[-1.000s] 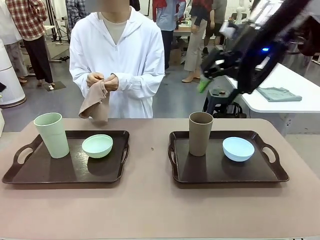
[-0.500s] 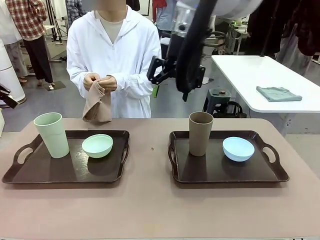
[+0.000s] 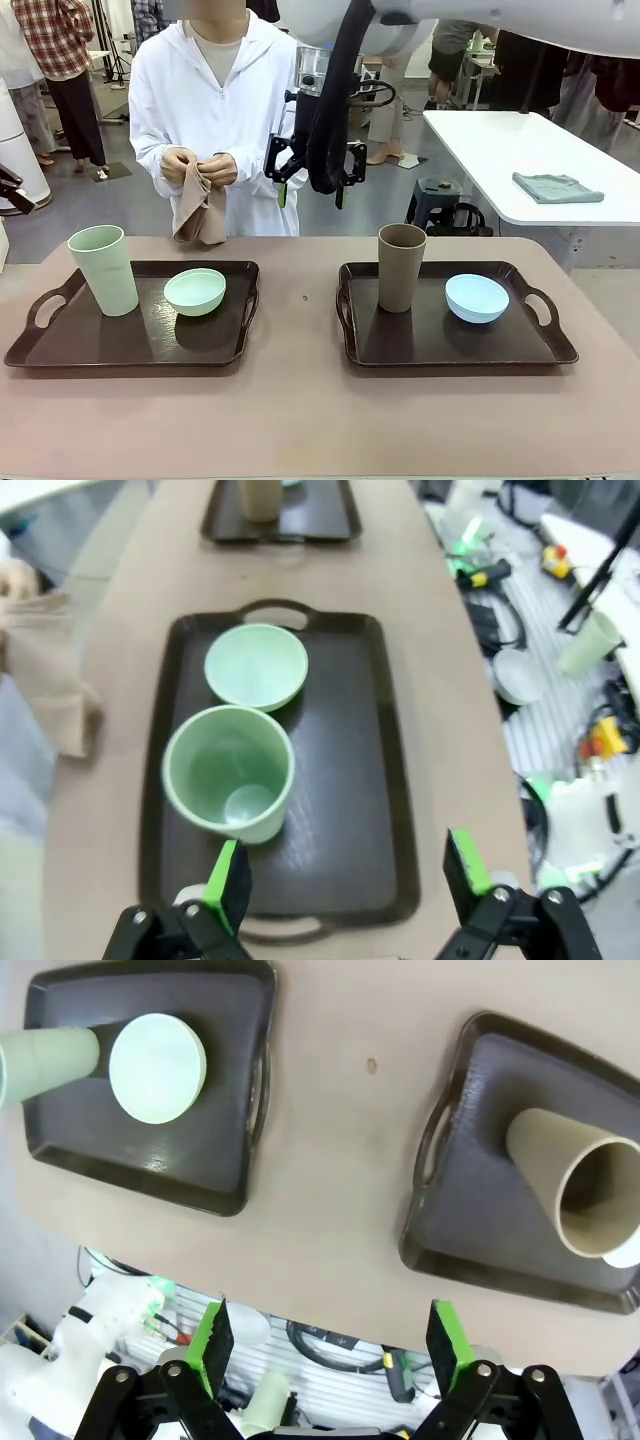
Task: Set up a tray with a mat and arrange the tableware.
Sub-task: Pick up the Picnic Bowl and Reusable plastic cup from the Handle tray in front of the human's position and hold them in the air.
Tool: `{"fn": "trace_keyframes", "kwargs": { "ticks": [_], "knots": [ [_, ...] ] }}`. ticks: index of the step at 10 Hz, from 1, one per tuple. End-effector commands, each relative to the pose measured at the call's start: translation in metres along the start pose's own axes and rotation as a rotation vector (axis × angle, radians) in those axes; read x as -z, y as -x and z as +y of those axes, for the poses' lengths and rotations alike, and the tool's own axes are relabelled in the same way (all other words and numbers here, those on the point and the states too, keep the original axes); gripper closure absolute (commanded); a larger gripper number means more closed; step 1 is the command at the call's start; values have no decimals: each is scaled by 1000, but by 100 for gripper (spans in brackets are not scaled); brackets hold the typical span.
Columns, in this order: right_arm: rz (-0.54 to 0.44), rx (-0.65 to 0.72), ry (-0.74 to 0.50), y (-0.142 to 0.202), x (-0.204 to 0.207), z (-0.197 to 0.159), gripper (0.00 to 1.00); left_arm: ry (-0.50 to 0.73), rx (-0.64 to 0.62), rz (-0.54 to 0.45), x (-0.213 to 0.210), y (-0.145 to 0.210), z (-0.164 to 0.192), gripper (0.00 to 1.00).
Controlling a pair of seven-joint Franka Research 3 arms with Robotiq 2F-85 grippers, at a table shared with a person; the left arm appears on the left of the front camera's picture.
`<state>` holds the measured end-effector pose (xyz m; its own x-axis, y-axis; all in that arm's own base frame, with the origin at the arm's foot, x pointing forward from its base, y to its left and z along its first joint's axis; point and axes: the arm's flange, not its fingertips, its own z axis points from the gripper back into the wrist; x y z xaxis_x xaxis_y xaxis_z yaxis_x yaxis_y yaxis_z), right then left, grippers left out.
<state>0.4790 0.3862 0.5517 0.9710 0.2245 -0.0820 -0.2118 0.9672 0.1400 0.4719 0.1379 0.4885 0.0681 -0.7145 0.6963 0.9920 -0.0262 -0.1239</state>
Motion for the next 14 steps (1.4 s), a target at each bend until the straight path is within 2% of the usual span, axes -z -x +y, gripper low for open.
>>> {"fn": "trace_keyframes", "kwargs": {
  "ticks": [1, 3, 4, 8, 9, 10, 11, 14],
  "knots": [
    [-7, 22, 13, -4, -3, 1, 0, -84, -12, -34, 13, 1, -3, 0],
    [-1, 0, 0, -2, 0, 1, 0, -144, -50, 3, 2, 0, -11, 0],
    [-1, 0, 0, -2, 0, 1, 0, -63, -13, -11, 4, 5, 5, 0],
    [0, 1, 3, -3, 1, 1, 0, -77, -19, -6, 5, 5, 4, 0],
    [40, 1, 49, -12, 14, 5, 0, -71, 20, -32, 4, 15, 20, 0],
    [29, 17, 63, -24, 22, 16, 0, -93, 1, -69, 2, 28, 38, 0],
    [21, 19, 101, -34, 33, 31, 0, -126, 10, -108, 5, 43, 46, 0],
    [-2, -28, 143, -56, 57, 66, 0, -114, 55, -206, 18, 72, 61, 0]
  ]
}}
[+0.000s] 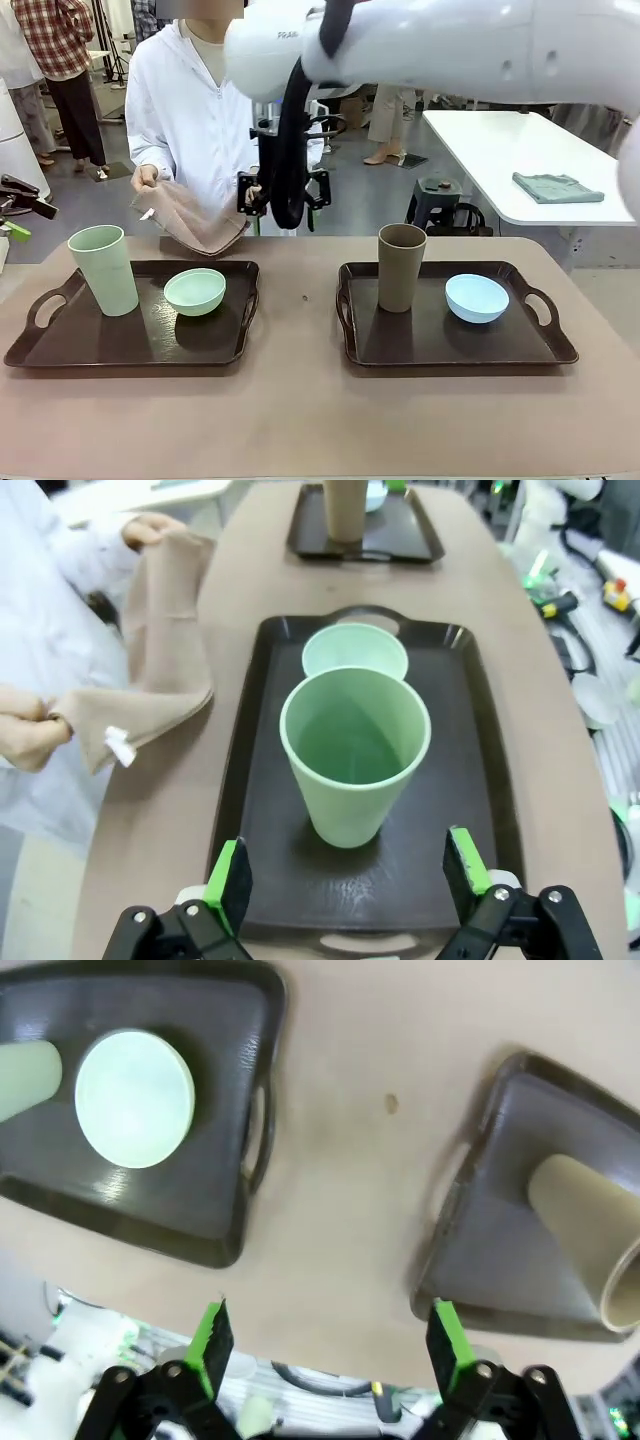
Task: Set up a tray with a mat and arrange the tableware.
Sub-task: Pick up the Picnic Bowl and Reusable plastic cup from the Handle tray in front of the human's position and hold them in the air.
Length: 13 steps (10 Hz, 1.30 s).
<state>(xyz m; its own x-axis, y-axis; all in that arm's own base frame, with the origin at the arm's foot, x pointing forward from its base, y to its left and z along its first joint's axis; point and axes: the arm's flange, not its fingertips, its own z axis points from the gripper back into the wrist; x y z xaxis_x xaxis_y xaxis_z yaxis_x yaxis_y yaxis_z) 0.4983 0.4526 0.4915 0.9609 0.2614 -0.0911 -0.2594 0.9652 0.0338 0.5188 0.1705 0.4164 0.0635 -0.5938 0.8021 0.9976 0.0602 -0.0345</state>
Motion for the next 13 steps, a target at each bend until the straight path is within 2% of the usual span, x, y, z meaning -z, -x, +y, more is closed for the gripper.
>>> {"fn": "trace_keyframes", "kwargs": {
  "ticks": [1, 5, 8, 12, 13],
  "knots": [
    [-16, -9, 38, -28, -3, 25, 0, 49, 50, -48, -3, 10, 12, 0],
    [-23, -84, 29, -58, 24, 65, 0, 93, 60, -58, 6, 24, 15, 0],
    [-43, -2, 1, -67, 48, 84, 0, 91, 60, -63, 13, 34, 18, 0],
    [-100, 103, -36, -51, 69, 103, 0, 71, 54, -67, 18, 38, 17, 0],
    [-42, 28, -47, -52, 71, 91, 0, 66, 27, -64, 19, 37, 15, 0]
  ]
}}
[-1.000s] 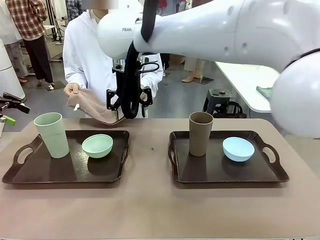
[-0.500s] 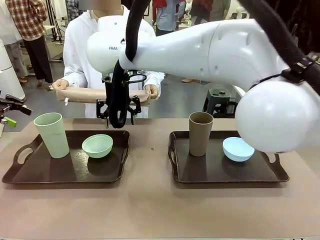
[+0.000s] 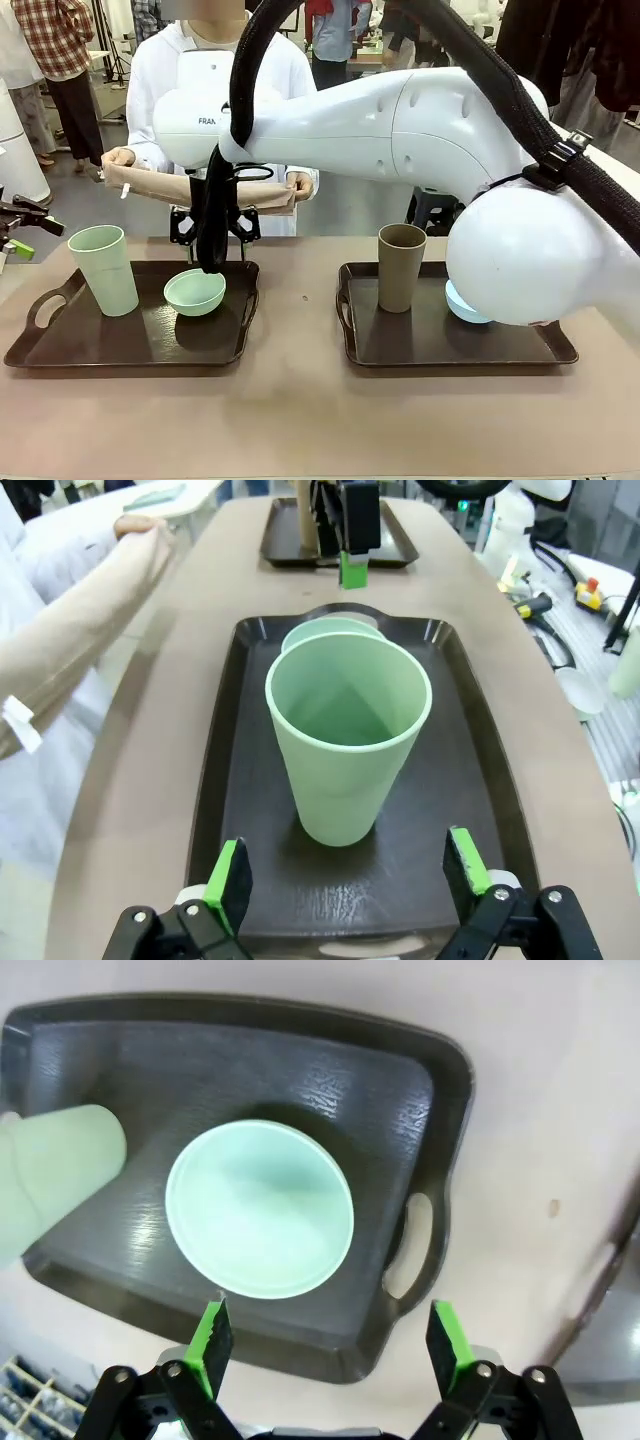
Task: Set up a tray with a mat and arrange the tableware.
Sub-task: Pick up the Picnic Bowl and Reusable plastic cup from the Handle tray in front of the human's position and hold them in the air.
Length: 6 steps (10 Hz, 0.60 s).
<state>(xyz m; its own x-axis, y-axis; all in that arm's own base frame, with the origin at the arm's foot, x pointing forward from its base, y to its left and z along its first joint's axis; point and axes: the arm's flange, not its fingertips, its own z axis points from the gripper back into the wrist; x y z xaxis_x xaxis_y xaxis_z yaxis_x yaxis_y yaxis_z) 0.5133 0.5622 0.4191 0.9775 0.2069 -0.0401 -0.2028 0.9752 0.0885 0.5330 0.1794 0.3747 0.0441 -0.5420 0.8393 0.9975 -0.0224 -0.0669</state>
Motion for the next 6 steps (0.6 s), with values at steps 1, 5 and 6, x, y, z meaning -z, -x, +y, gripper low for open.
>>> {"fn": "trace_keyframes", "kwargs": {
  "ticks": [1, 5, 6],
  "knots": [
    [13, -26, 11, -3, -1, -8, 0, 1, 0, -1, 0, 0, 0, 0],
    [7, -9, 5, -4, 1, -7, 0, 1, 0, -1, 0, 0, 0, 0],
    [-46, 66, 31, -2, 9, -4, 0, 0, -1, 0, 0, 0, 0, 0]
  ]
}}
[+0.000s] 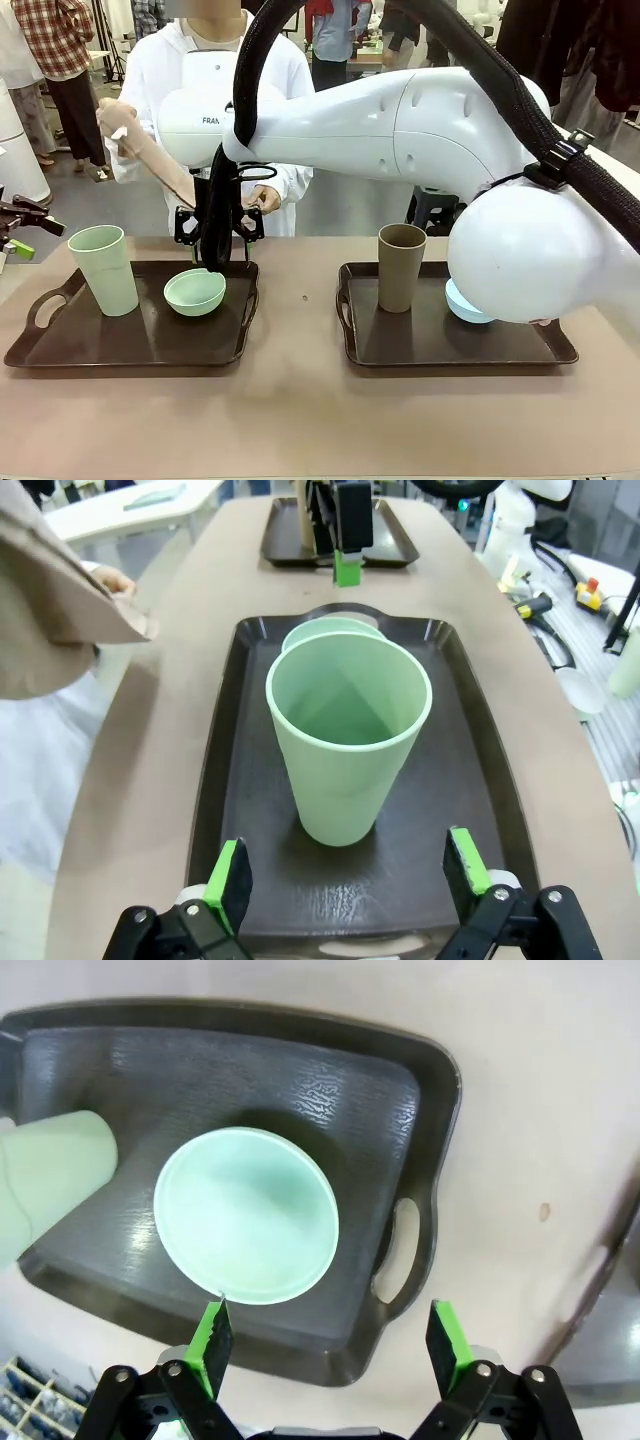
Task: Set up a tray with a mat and arrange the tableware.
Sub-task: Pick up the Picnic Bowl and Reusable plastic cup from the Handle tray in front of the human's position and hold them in the air.
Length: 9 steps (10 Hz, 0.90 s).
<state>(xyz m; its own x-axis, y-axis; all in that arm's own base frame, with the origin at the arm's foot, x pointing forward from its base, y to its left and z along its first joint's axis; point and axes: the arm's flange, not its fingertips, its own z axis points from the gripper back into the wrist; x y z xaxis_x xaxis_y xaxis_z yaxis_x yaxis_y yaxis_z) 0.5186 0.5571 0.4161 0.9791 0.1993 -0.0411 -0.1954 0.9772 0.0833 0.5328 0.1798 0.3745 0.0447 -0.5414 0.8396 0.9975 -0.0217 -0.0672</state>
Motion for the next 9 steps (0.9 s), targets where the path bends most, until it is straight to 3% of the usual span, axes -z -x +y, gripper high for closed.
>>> {"fn": "trace_keyframes", "kwargs": {
  "ticks": [1, 3, 9],
  "knots": [
    [-91, 148, 21, 5, 15, 3, 0, -8, -4, 15, 6, 6, 2, 0],
    [-114, 231, 32, 16, 26, 8, 0, 1, -4, 5, 11, 11, 5, 0],
    [-158, 253, 30, 32, 41, 6, 0, -35, 33, -43, 27, 24, -1, 0]
  ]
}}
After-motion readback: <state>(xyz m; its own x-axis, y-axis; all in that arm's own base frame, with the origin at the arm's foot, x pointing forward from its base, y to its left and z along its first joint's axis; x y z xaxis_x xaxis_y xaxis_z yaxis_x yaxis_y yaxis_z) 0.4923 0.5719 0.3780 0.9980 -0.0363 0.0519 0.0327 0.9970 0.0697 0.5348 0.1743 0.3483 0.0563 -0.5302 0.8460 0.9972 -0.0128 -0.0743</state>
